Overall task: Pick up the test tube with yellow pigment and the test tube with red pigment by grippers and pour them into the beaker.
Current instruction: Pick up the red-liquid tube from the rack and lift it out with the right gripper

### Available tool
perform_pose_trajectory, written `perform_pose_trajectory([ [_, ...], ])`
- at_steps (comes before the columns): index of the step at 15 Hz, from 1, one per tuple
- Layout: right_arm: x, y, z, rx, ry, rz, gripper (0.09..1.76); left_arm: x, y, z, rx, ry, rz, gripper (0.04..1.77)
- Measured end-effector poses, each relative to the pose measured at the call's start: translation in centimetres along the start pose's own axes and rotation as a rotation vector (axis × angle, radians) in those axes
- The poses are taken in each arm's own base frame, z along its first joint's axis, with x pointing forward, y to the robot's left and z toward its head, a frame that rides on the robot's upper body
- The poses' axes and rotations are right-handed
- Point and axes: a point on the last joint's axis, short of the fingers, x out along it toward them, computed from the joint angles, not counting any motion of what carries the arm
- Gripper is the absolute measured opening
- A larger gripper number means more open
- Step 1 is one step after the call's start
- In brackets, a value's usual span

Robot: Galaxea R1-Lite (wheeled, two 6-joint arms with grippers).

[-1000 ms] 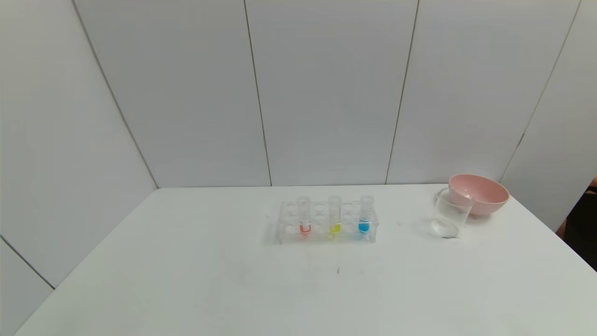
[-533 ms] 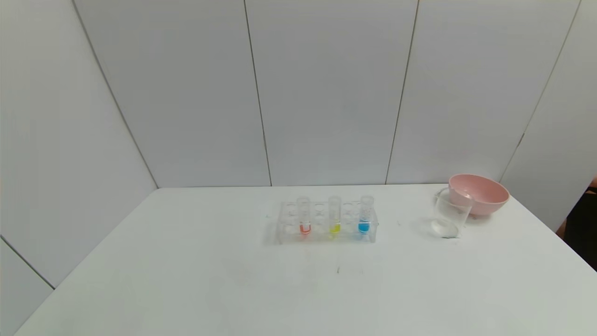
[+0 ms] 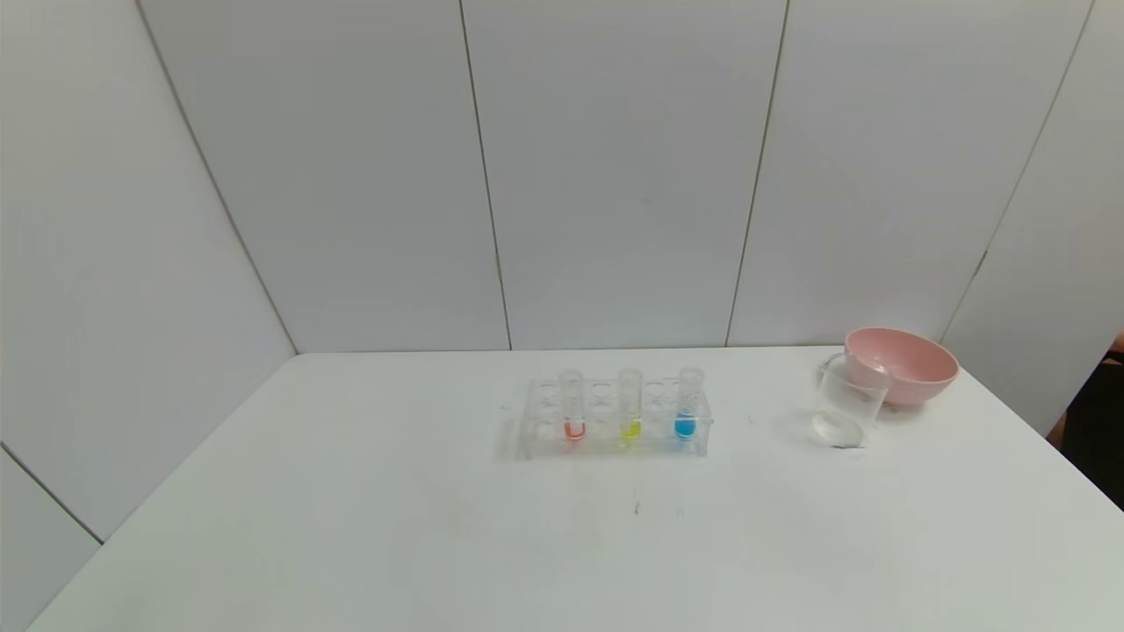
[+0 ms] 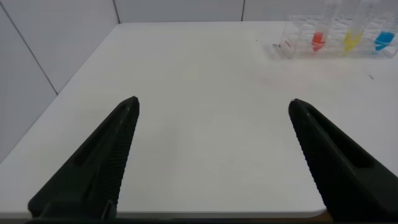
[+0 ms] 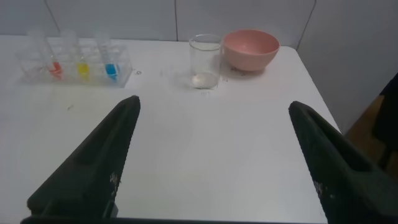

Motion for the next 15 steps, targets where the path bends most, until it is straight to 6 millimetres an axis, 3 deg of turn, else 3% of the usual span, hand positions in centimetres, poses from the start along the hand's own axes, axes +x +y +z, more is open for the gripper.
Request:
perform_pose_trajectory([
  [4,5.3,0.6,2.4,-0.005,0.113,0.097,1.71,0.0,0.0,0.0,0.0,0.0,0.0,1.72],
  [8,10.4,2.4,3.7,0.102,0.248,0.179,1.71,0.0,0.0,0.0,0.0,0.0,0.0,1.72],
  [11,12.8,5.1,3.8,0.098,0.315,0.191,1.71,0.0,0.0,0.0,0.0,0.0,0.0,1.72],
  [15,13.7,11.0,3.0,0.086,0.371,0.198,1.71,0.0,0.0,0.0,0.0,0.0,0.0,1.72],
])
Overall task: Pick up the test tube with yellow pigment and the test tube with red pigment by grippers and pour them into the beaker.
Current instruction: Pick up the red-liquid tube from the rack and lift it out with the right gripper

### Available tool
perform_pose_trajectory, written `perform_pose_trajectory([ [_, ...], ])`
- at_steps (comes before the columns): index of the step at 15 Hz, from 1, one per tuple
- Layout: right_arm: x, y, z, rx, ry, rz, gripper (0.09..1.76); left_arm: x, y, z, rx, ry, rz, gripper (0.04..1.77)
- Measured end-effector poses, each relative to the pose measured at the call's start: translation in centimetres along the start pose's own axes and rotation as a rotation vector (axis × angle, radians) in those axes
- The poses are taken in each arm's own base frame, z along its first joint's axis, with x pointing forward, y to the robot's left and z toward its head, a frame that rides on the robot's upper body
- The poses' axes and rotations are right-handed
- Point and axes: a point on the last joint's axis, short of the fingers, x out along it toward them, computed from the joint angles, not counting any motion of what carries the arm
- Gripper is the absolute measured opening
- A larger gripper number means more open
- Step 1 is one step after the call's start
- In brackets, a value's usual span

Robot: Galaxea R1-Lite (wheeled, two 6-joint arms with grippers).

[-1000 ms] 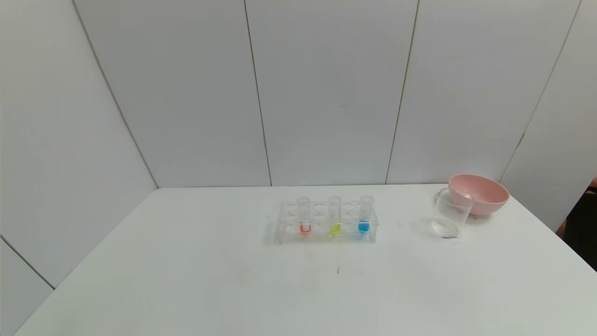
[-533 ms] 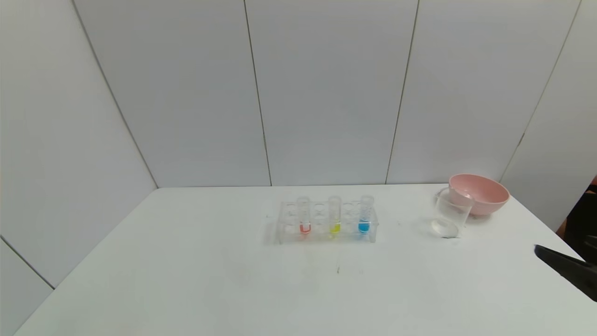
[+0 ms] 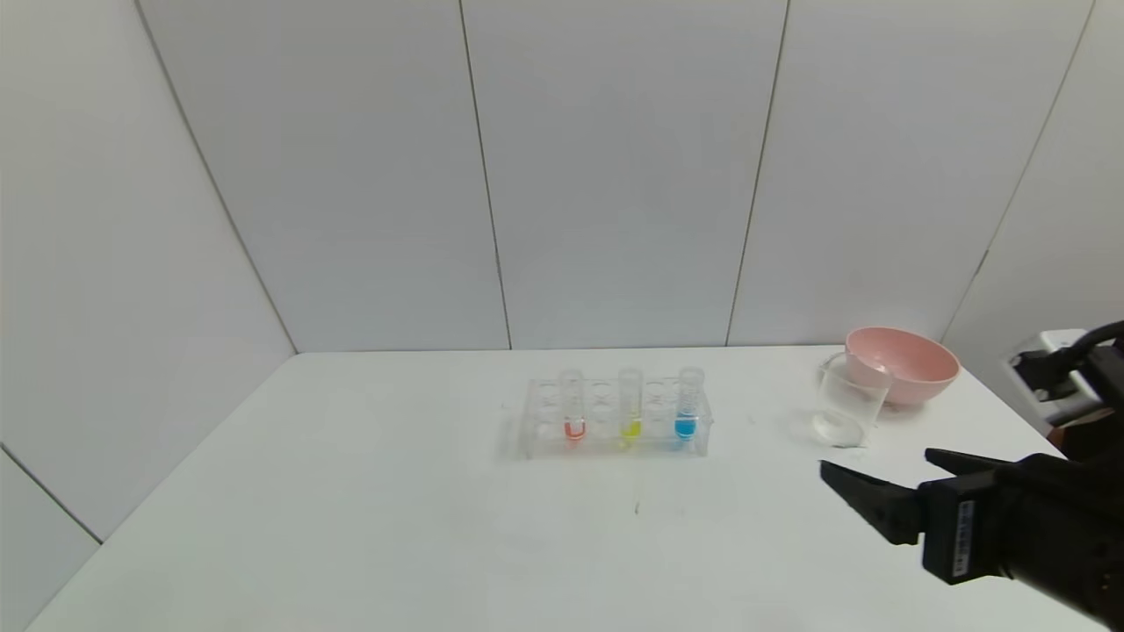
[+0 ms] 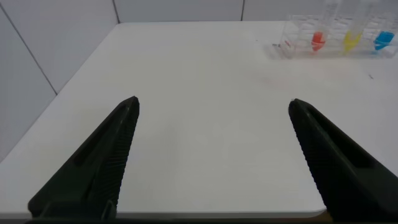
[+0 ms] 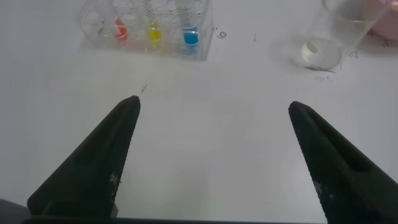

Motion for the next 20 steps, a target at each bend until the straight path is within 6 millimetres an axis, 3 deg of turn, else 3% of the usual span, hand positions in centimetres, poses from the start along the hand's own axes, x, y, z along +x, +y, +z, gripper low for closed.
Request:
perform_pose_trajectory([
  [11,7.6,14.0,-1.5,-0.094,0.032,-0.001,1.71,0.0,0.0,0.0,0.0,0.0,0.0,1.72],
  [20,14.9,20.4,-2.1,-0.094,0.021,-0.023,1.71,0.0,0.0,0.0,0.0,0.0,0.0,1.72],
])
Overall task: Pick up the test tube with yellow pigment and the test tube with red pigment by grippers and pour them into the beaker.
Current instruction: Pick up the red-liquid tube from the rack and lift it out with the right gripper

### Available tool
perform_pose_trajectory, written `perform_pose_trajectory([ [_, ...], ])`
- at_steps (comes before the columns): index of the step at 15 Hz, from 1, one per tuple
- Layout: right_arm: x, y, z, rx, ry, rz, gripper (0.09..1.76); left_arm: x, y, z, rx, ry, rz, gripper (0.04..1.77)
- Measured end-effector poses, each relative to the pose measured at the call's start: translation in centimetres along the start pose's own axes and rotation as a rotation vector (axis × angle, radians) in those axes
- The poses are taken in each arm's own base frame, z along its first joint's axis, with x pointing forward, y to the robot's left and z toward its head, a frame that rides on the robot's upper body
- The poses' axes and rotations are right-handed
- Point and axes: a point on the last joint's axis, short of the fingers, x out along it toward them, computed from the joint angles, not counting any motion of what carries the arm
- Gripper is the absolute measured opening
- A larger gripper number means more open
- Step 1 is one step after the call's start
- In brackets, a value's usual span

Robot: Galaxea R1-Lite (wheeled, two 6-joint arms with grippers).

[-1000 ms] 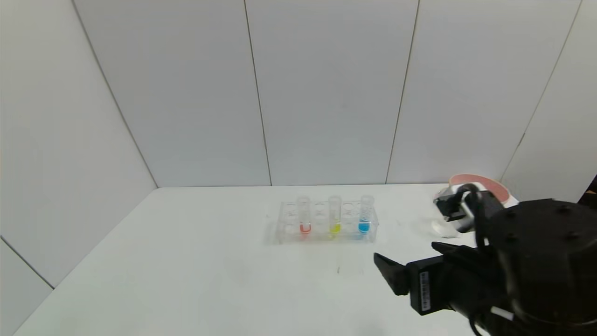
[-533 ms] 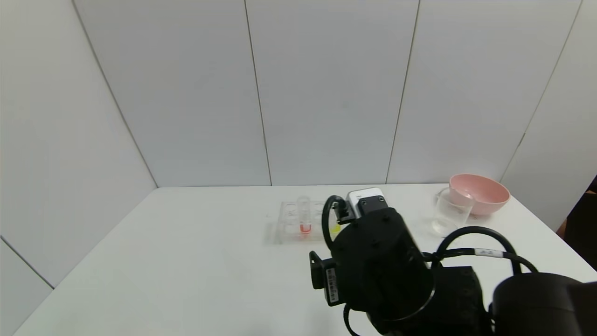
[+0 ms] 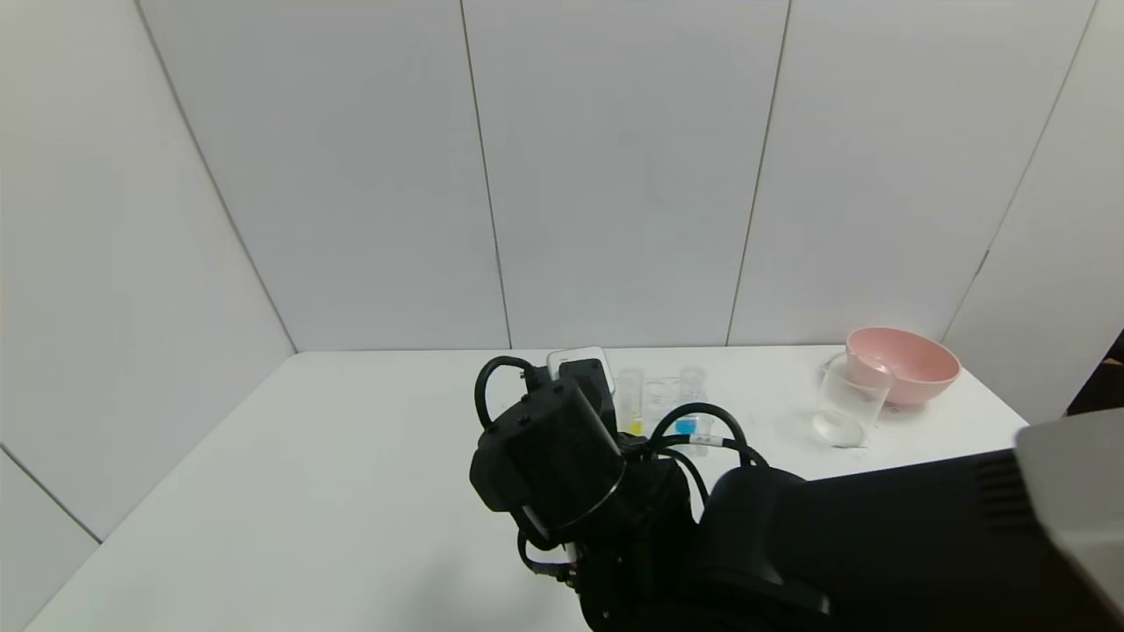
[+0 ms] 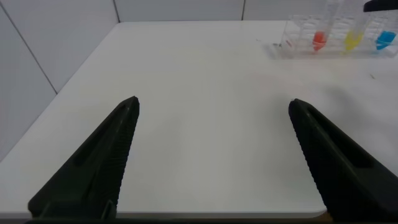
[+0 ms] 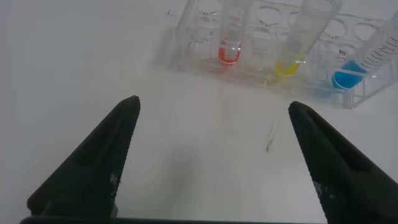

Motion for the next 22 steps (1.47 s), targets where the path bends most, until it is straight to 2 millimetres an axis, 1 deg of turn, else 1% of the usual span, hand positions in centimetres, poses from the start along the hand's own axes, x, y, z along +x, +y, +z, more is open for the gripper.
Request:
perform_pose_trajectory([
  [2,2.1,0.9,-0.1,0.003,-0.005,-0.017,1.71,0.0,0.0,0.0,0.0,0.0,0.0,1.72],
  [4,4.0,1.4,0.0,0.006,-0.001,-0.039,1.71,0.0,0.0,0.0,0.0,0.0,0.0,1.72],
  [8,7.6,1.3,0.3,0.029,-0.011,-0.081,1.71,0.0,0.0,0.0,0.0,0.0,0.0,1.72],
  [11,10.1,0.7,0.5,0.022,-0.025,-0.111,1.71,0.0,0.0,0.0,0.0,0.0,0.0,1.72],
  [15,12.2,0.4,1.2,0.037,-0.062,-0.128,1.71,0.0,0.0,0.0,0.0,0.0,0.0,1.72],
  [17,13.1,0.2,1.0,0.028,-0.071,-0.141,1.71,0.0,0.0,0.0,0.0,0.0,0.0,1.72],
  [19,13.7,0.1,0.6,0.024,-0.066,-0.149,1.71,0.0,0.0,0.0,0.0,0.0,0.0,1.72],
  [22,14.0,0.0,0.3,0.025,-0.068,-0.15,1.71,0.0,0.0,0.0,0.0,0.0,0.0,1.72],
])
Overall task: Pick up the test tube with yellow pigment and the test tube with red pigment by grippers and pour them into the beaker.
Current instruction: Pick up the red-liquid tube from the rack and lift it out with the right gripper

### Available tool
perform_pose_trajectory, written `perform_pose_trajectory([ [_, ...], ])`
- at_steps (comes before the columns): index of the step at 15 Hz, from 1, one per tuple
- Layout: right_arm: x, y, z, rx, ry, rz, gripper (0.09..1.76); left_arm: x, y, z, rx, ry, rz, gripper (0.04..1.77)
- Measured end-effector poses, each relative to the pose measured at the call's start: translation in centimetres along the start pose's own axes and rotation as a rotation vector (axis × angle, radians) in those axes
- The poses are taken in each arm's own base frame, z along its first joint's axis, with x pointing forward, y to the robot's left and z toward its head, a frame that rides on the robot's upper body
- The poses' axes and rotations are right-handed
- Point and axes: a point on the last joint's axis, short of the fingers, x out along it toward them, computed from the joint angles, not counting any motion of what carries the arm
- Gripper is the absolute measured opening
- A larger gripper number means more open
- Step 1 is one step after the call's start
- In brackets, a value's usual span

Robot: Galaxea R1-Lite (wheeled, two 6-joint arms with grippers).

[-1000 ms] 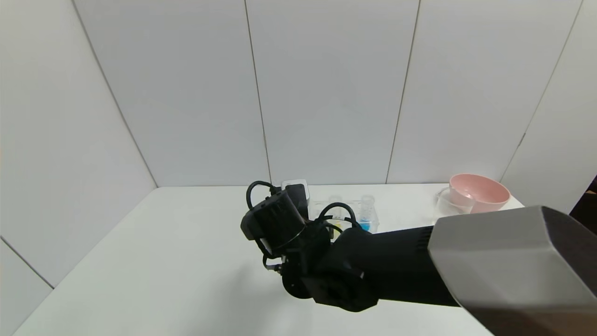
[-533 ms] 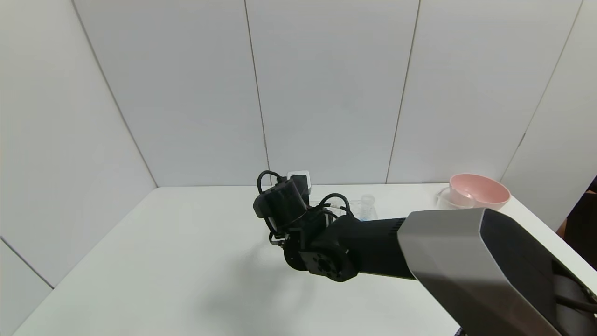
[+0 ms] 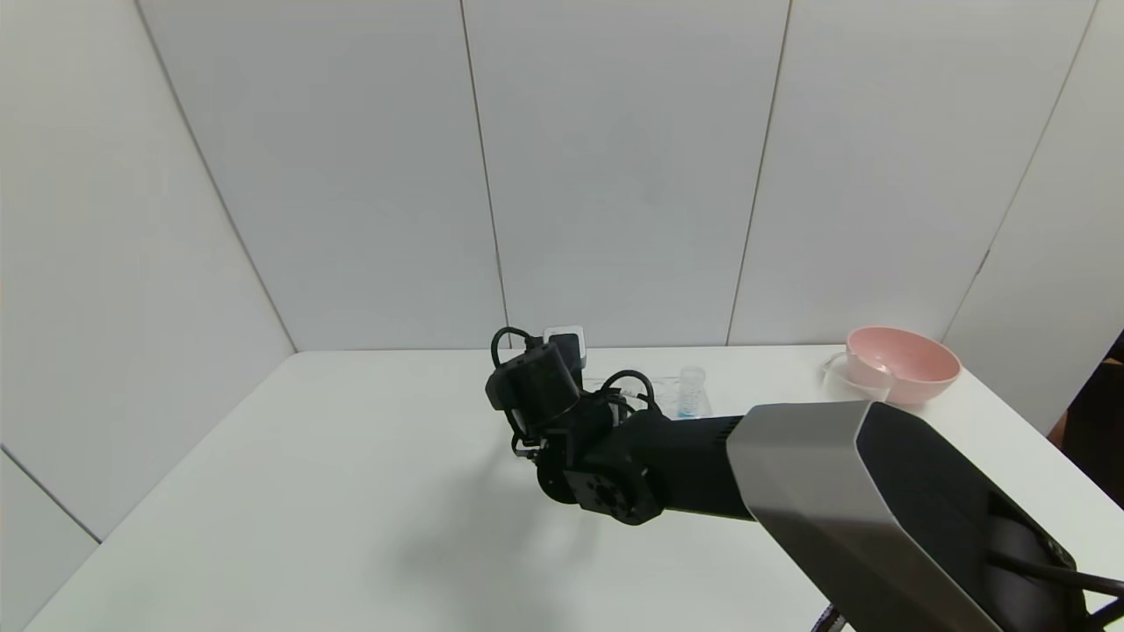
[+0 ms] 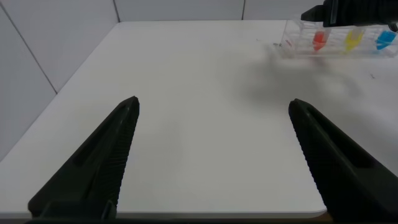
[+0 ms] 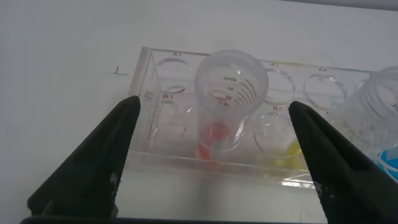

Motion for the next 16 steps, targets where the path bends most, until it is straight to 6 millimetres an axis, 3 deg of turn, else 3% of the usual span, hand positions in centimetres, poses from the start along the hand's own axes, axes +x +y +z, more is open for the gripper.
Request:
perform_pose_trajectory([
  [7,0.01,-0.04,0.46,0.021,-0.023,0.006,1.71,0.0,0.0,0.0,0.0,0.0,0.0,1.72],
  [11,-0.08,-0.11,0.43,0.013,-0.014,0.004,1.1,0.0,0.0,0.0,0.0,0.0,0.0,1.72],
  [14,-0.14,-0.15,0.4,0.009,-0.009,0.003,0.78,0.0,0.0,0.0,0.0,0.0,0.0,1.72],
  [15,-0.17,-0.14,0.4,0.009,-0.008,0.002,0.49,0.0,0.0,0.0,0.0,0.0,0.0,1.72],
  [16,-0.18,-0.14,0.42,0.009,-0.009,0.002,0.49,0.0,0.0,0.0,0.0,0.0,0.0,1.72],
])
